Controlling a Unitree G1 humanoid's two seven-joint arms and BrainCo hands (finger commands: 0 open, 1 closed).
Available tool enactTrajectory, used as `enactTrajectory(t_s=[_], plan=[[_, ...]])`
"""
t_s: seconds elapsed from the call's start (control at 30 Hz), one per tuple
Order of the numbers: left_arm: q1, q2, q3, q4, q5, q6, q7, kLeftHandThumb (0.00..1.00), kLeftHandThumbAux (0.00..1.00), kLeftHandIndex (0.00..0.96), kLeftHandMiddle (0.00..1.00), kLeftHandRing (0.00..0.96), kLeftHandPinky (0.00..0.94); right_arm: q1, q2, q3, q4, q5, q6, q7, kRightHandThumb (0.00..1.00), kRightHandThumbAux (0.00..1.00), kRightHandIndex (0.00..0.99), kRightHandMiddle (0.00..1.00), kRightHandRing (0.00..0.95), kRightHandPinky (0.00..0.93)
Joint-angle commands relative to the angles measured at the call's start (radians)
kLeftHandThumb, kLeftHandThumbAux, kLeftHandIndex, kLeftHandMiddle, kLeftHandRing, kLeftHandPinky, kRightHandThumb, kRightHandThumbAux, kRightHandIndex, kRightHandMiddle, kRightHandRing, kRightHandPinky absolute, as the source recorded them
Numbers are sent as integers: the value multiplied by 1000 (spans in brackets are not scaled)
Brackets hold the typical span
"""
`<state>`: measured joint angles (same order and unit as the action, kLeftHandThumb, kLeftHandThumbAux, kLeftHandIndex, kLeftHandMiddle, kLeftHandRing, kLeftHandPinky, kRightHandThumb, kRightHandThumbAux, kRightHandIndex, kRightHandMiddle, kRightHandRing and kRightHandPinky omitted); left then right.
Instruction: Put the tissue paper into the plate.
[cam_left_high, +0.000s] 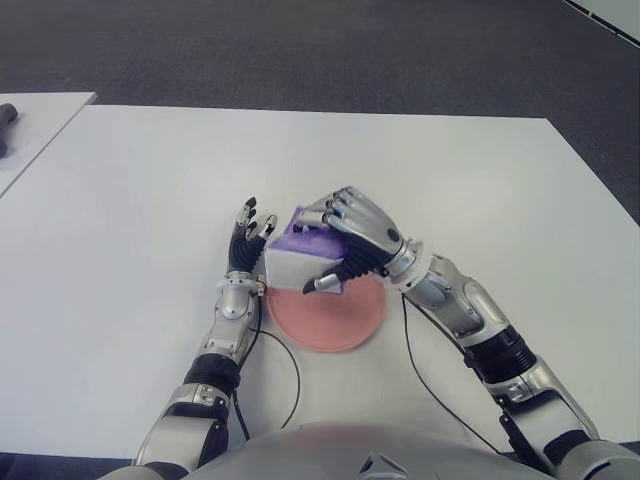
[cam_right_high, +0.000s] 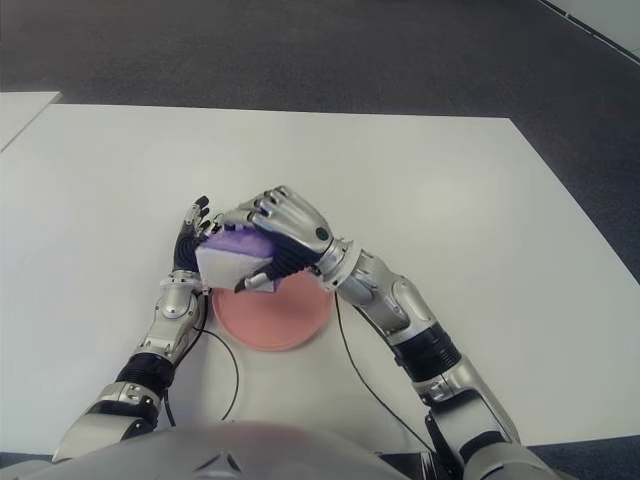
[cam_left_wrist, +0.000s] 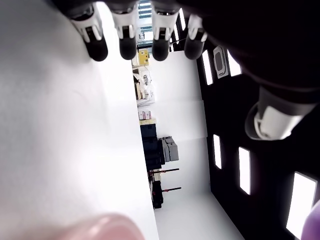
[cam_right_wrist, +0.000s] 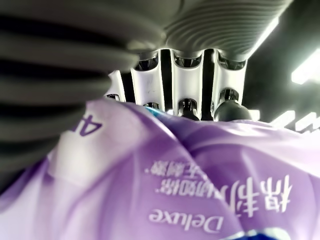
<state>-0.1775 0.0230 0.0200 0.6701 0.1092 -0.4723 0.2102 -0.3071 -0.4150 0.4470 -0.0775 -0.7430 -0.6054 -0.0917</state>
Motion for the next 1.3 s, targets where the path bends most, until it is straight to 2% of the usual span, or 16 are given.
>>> enactTrajectory(t_s=[0.03, 0.13, 0.43, 0.67, 1.3], plan=[[21, -6, -1, 43, 14, 12, 18, 0, 460, 0, 0, 0, 0, 39, -20, 23, 22, -62, -9, 22, 738, 712, 440, 825, 827, 829], [18, -5, -2, 54, 20, -8, 29, 0, 452, 0, 0, 0, 0, 57, -25, 41, 45, -107, -12, 13, 738, 712, 440, 823, 823, 826], [12, -1, -4, 80, 30, -62, 34, 0, 437, 0, 0, 0, 0, 30, -17, 55, 84, -170, 15, 29, 743, 709, 441, 848, 848, 870], [12, 6, -5, 85, 33, -71, 27, 0, 427, 0, 0, 0, 0, 8, -5, 67, 146, -242, 22, -34, 744, 708, 441, 849, 848, 857], [15, 8, 3, 68, 7, -52, -2, 0, 435, 0, 0, 0, 0, -22, 7, 85, 248, -270, 52, -116, 745, 709, 441, 848, 843, 842]])
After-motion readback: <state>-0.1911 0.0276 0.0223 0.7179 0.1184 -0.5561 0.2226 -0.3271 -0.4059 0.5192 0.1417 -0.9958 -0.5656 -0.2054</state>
